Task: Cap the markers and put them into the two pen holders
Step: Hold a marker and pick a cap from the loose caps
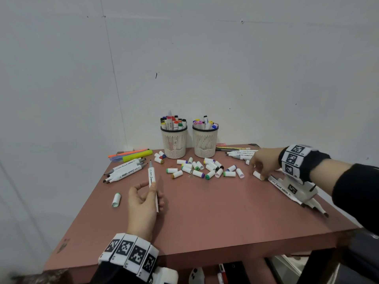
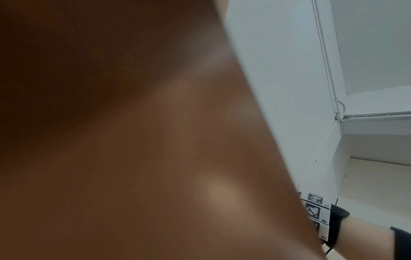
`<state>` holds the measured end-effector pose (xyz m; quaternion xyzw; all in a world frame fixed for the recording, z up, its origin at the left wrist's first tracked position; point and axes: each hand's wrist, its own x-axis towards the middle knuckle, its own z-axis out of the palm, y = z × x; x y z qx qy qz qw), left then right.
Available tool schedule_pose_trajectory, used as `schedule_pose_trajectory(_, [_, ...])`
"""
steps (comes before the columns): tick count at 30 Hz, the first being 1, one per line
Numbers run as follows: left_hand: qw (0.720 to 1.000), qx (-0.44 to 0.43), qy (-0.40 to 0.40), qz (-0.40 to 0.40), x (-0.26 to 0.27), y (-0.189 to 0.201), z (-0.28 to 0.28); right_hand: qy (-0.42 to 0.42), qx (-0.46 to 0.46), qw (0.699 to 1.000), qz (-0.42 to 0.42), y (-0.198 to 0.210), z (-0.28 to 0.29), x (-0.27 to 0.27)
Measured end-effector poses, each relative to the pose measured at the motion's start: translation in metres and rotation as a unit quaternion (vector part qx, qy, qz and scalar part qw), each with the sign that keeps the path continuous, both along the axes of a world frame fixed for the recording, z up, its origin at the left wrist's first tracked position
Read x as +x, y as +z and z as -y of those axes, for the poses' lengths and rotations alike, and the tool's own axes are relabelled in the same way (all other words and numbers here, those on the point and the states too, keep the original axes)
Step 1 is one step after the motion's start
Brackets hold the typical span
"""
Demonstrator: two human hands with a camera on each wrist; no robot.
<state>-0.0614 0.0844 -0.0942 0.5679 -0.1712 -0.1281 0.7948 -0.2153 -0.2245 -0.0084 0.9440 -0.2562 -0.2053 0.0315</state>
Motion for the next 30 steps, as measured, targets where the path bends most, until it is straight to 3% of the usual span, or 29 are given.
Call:
schedule_pose_trajectory(8, [1.0, 0.011, -0.001, -0.001, 0.001, -0.002, 0.0, 0.029, -0.009, 0.999, 0.022, 0.005, -0.016, 0.011])
schedule_pose_trajectory(13, [1.0, 0.013, -0.022, -0.006, 0.0, -0.003, 0.001, 0.017, 0.017, 0.987, 0.159, 0.023, -0.042, -0.002])
schedule_pose_trajectory(16, [0.999, 0.032, -0.027, 0.011, 0.001, -0.005, 0.0, -0.009, 0.087, 0.955, 0.285, 0.025, -0.066, -0.013])
schedule_pose_trajectory(18, [0.998, 0.039, -0.035, 0.019, 0.0, -0.004, -0.001, -0.046, 0.137, 0.908, 0.393, 0.02, -0.083, -0.02])
schedule_pose_trajectory(21, [0.997, 0.04, -0.058, 0.027, -0.004, -0.002, -0.003, -0.106, 0.258, 0.81, 0.516, 0.007, -0.115, -0.029])
schedule_pose_trajectory(24, [0.995, 0.045, -0.076, 0.038, -0.009, 0.0, -0.005, -0.129, 0.388, 0.706, 0.578, -0.009, -0.147, -0.037])
schedule_pose_trajectory(27, [0.993, 0.046, -0.094, 0.046, -0.013, 0.002, -0.006, -0.154, 0.461, 0.613, 0.622, -0.028, -0.166, -0.037])
schedule_pose_trajectory(30, [0.991, 0.049, -0.106, 0.061, -0.015, 0.003, -0.007, -0.194, 0.52, 0.472, 0.685, -0.044, -0.175, -0.031])
